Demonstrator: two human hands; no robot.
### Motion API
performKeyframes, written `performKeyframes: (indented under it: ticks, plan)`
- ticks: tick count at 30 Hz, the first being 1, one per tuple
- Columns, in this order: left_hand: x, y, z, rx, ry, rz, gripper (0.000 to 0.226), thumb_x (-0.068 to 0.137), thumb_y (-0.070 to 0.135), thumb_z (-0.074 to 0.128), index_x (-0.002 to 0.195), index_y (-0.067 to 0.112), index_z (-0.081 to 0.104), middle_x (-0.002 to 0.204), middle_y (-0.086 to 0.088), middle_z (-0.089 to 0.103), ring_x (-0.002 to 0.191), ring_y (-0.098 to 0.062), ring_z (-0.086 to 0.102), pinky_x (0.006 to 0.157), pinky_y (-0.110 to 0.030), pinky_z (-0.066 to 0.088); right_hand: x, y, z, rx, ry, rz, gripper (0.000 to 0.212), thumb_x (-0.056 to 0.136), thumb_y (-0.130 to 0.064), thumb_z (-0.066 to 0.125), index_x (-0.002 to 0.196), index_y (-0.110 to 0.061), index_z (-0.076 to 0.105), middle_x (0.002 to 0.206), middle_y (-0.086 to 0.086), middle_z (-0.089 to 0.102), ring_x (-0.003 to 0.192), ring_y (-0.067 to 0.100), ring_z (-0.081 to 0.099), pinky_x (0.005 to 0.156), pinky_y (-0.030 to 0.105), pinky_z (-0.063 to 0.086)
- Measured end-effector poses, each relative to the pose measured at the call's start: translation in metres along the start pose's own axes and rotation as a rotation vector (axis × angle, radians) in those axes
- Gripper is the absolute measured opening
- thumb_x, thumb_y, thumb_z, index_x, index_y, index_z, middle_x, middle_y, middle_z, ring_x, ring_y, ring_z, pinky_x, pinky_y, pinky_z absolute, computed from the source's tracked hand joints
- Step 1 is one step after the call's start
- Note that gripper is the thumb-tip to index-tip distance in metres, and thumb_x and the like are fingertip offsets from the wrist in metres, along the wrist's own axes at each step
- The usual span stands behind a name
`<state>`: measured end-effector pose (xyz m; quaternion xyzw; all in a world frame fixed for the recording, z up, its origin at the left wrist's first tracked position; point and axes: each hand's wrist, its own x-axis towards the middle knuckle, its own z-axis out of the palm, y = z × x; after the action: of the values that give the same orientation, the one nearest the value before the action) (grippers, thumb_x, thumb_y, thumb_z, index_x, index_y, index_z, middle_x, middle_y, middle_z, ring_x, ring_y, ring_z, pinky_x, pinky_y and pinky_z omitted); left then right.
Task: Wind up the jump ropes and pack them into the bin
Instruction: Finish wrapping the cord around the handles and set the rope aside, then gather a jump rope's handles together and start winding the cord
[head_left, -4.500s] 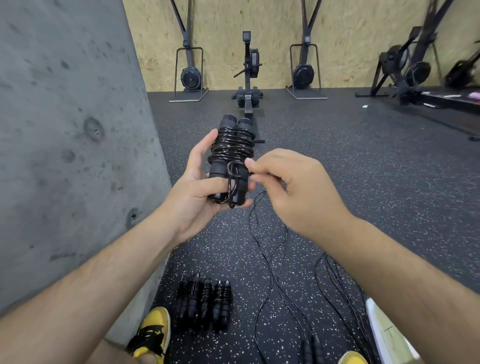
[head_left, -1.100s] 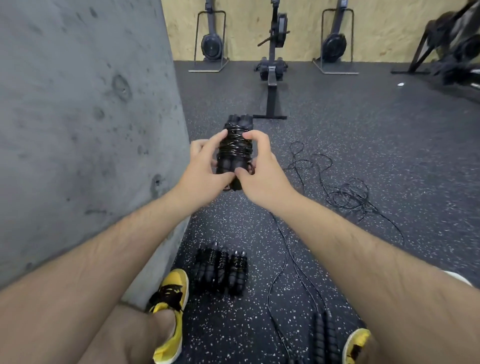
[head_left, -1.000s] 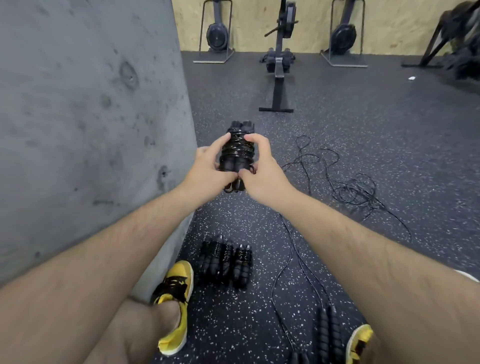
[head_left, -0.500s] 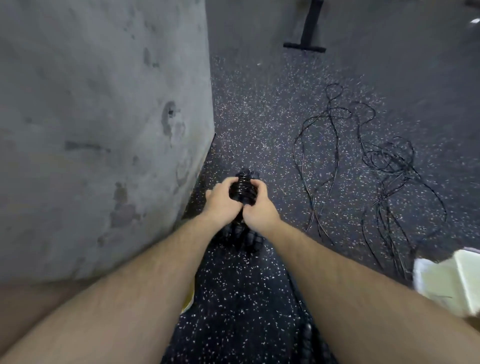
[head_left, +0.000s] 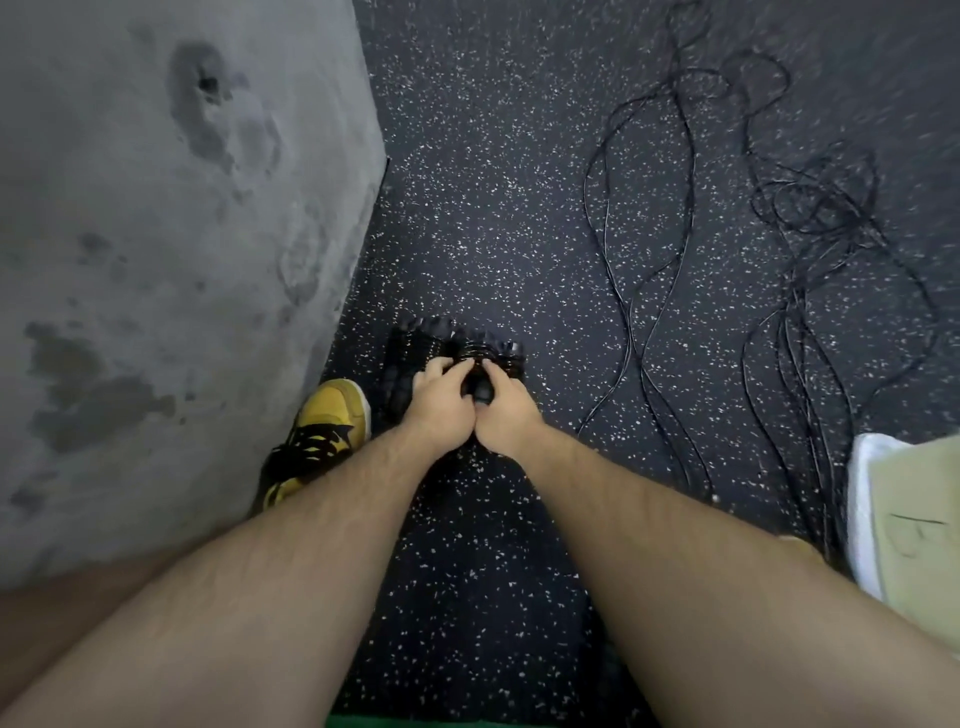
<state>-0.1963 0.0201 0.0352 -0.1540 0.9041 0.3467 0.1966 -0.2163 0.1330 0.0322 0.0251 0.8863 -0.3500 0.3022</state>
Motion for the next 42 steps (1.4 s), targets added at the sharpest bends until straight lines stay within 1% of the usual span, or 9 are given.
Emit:
performKeyframes:
  ticks: [4, 7, 11, 17, 21, 26, 31, 35, 42]
  plan:
    - [-0.005, 0.022, 0.005, 0.204, 0.201, 0.036, 0.043, 0.104, 0.027, 0.046, 0.146, 0.026, 0.049, 0.151, 0.001, 0.039, 0.136, -0.022, 0.032, 0.112, -0.040, 0.032, -0.014, 0.007, -0.011, 0.092, 0.102, -0.013, 0.056, 0.099, -0.019, 0.045, 0.153, -0.028, 0.032, 0.143, 0.005, 0.046, 0.127, 0.021, 0.050, 0.106, 0.031, 0.039]
    - [-0.016, 0.041, 0.024, 0.179, 0.256, 0.127, 0.033, 0.104, 0.027, 0.043, 0.132, 0.025, 0.061, 0.137, 0.003, 0.051, 0.127, -0.019, 0.040, 0.106, -0.038, 0.032, -0.025, 0.026, -0.019, 0.097, 0.182, -0.044, 0.039, 0.098, -0.022, 0.041, 0.136, -0.026, 0.048, 0.126, 0.004, 0.059, 0.112, 0.022, 0.058, 0.098, 0.041, 0.049]
    - [-0.036, 0.062, 0.066, 0.126, 0.156, 0.177, 0.030, 0.105, 0.028, 0.042, 0.123, 0.022, 0.065, 0.128, 0.002, 0.056, 0.121, -0.019, 0.046, 0.101, -0.039, 0.036, -0.054, 0.071, -0.033, 0.063, 0.283, -0.068, 0.028, 0.101, -0.025, 0.038, 0.123, -0.021, 0.054, 0.113, 0.001, 0.062, 0.099, 0.018, 0.061, 0.090, 0.040, 0.052]
    - [-0.056, 0.098, 0.143, 0.084, -0.103, 0.157, 0.026, 0.102, 0.029, 0.046, 0.120, 0.018, 0.062, 0.125, -0.005, 0.052, 0.112, -0.026, 0.057, 0.101, -0.040, 0.046, -0.090, 0.157, -0.046, 0.082, 0.390, 0.084, 0.025, 0.100, -0.030, 0.041, 0.109, -0.021, 0.062, 0.103, 0.001, 0.065, 0.093, 0.020, 0.061, 0.084, 0.038, 0.051]
    - [-0.068, 0.108, 0.183, 0.167, -0.179, -0.008, 0.027, 0.102, 0.029, 0.050, 0.122, 0.012, 0.056, 0.129, -0.010, 0.051, 0.112, -0.029, 0.058, 0.096, -0.040, 0.048, -0.105, 0.202, -0.061, -0.029, 0.342, 0.178, 0.025, 0.097, -0.020, 0.046, 0.114, -0.015, 0.062, 0.114, 0.007, 0.059, 0.106, 0.026, 0.057, 0.093, 0.039, 0.048]
    - [-0.076, 0.085, 0.214, 0.218, -0.333, -0.286, 0.053, 0.097, 0.041, 0.059, 0.135, 0.006, 0.046, 0.132, -0.012, 0.059, 0.119, -0.033, 0.060, 0.092, -0.036, 0.048, -0.119, 0.235, -0.068, -0.091, 0.178, 0.304, 0.027, 0.088, -0.008, 0.051, 0.111, -0.016, 0.063, 0.118, 0.006, 0.060, 0.108, 0.029, 0.059, 0.093, 0.039, 0.050]
    - [-0.072, 0.066, 0.234, 0.083, -0.358, -0.378, 0.050, 0.084, 0.043, 0.076, 0.115, 0.006, 0.064, 0.100, -0.011, 0.073, 0.088, -0.031, 0.071, 0.081, -0.035, 0.060, -0.125, 0.243, -0.055, -0.049, 0.006, 0.316, 0.017, 0.085, -0.017, 0.054, 0.096, -0.020, 0.066, 0.102, 0.003, 0.069, 0.098, 0.025, 0.064, 0.084, 0.033, 0.054]
    - [-0.072, 0.068, 0.237, -0.038, -0.290, -0.438, 0.062, 0.075, 0.031, 0.083, 0.118, 0.001, 0.050, 0.100, -0.014, 0.071, 0.090, -0.034, 0.072, 0.076, -0.038, 0.060, -0.122, 0.237, -0.042, 0.014, -0.075, 0.266, 0.017, 0.086, -0.018, 0.054, 0.096, -0.023, 0.068, 0.102, 0.001, 0.071, 0.097, 0.023, 0.065, 0.084, 0.031, 0.054]
    - [-0.077, 0.079, 0.225, -0.203, -0.204, -0.389, 0.024, 0.101, 0.034, 0.056, 0.099, 0.011, 0.058, 0.098, -0.010, 0.071, 0.087, -0.031, 0.070, 0.081, -0.040, 0.060, -0.112, 0.227, -0.041, 0.112, -0.025, 0.254, 0.015, 0.092, -0.022, 0.056, 0.096, -0.018, 0.069, 0.093, 0.001, 0.071, 0.086, 0.020, 0.060, 0.070, 0.024, 0.041]
